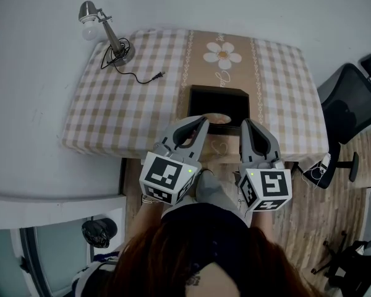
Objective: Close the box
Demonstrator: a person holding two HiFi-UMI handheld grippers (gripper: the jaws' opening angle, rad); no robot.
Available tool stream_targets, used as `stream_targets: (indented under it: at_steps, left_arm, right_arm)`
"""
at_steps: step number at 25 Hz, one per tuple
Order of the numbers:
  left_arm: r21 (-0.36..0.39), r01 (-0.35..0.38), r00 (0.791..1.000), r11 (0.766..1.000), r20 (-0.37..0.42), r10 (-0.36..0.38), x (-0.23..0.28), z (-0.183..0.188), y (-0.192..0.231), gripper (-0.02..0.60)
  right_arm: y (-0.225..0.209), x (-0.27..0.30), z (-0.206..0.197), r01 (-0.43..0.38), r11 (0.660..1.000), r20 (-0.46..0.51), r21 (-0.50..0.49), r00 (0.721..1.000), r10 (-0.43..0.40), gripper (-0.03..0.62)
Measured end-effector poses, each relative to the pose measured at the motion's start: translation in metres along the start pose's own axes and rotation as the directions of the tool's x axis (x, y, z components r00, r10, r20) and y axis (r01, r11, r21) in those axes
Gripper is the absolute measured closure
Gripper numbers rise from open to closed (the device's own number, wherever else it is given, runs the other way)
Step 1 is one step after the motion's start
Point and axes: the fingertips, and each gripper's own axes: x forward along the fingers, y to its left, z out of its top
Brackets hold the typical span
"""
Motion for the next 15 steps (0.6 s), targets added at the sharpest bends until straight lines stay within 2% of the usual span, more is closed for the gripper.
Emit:
stream_targets:
  at_steps: [15]
  left_arm:
    - [-0.013, -0.032, 0.999, 0.999, -0.04, 0.031, 0.03, -0.006, 0.032, 0.56]
  right_arm:
    - [-0.025, 0.038, -0.004, -0.006, 1.0, -0.035, -0.008, 0.999, 0.006, 0.577]
